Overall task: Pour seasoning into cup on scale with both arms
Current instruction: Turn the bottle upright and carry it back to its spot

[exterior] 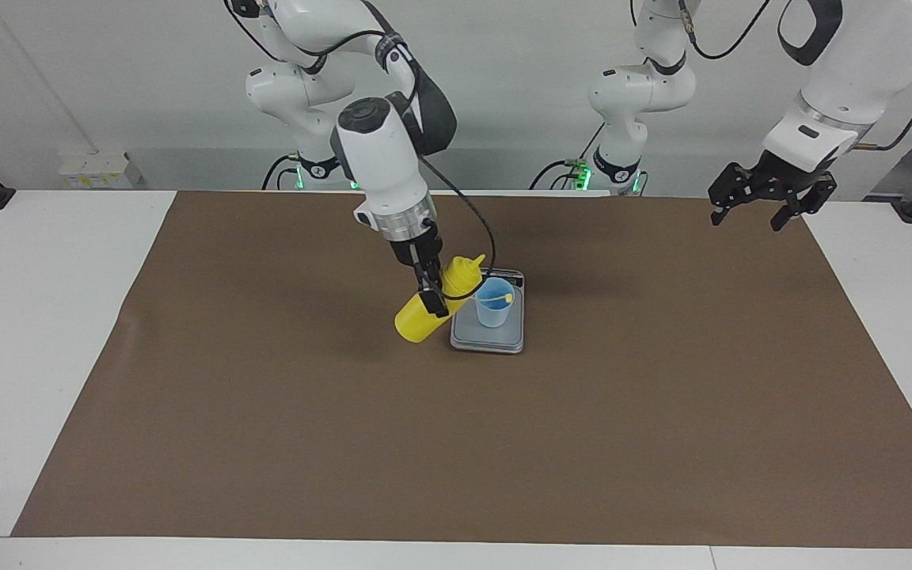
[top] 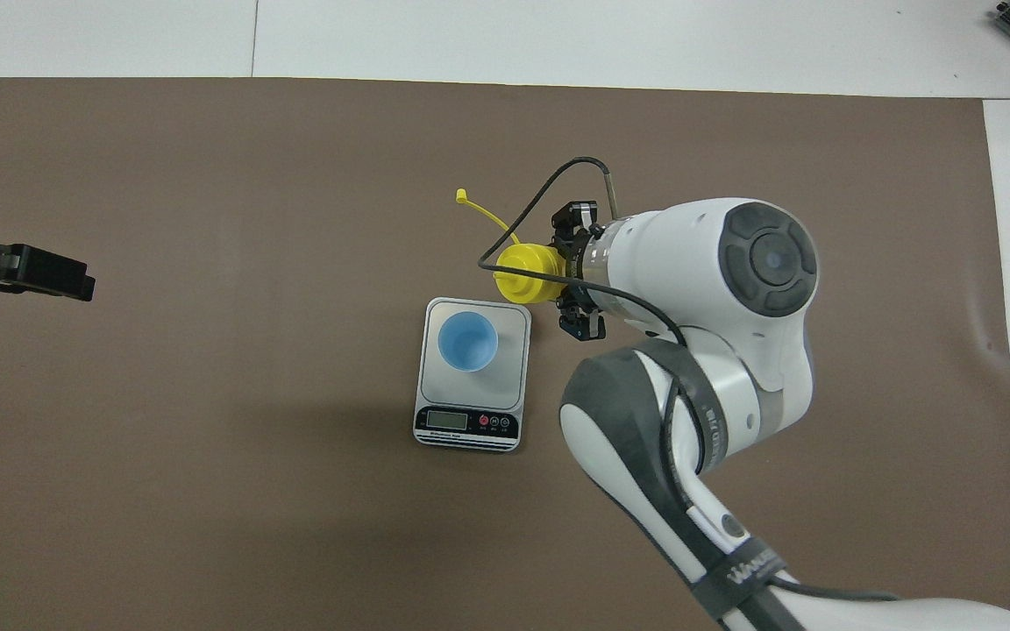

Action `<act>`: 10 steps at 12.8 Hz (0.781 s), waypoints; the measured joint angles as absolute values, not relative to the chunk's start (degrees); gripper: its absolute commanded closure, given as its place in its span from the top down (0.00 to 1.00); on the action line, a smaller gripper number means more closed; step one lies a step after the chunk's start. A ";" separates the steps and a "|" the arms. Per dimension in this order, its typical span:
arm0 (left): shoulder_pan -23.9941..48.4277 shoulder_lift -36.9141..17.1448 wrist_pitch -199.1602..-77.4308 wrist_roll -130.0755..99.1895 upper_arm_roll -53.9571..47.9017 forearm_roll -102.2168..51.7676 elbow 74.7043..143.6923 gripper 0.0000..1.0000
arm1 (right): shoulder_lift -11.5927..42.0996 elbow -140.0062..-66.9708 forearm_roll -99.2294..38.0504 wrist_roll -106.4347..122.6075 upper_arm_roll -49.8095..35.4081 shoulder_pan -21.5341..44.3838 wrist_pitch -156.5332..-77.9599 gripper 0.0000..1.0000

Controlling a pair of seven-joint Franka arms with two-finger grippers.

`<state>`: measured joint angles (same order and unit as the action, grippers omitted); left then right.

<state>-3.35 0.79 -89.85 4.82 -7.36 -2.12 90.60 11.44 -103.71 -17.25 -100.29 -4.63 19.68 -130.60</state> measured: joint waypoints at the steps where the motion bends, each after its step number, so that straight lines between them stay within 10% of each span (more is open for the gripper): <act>1: -3.35 0.78 -89.85 4.82 -7.37 -2.12 90.69 1.00 | 11.32 -104.42 -22.23 -96.37 -4.60 17.79 -129.31 0.00; 10: -3.33 0.78 -89.85 4.82 -7.43 -2.12 91.07 1.00 | 8.61 -120.50 -41.87 -63.61 -4.39 -1.81 -118.57 0.00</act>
<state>-3.33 0.78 -89.85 4.82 -7.43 -2.12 91.07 8.61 -120.50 -41.87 -63.61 -4.39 -1.81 -118.57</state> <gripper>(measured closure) 0.000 0.458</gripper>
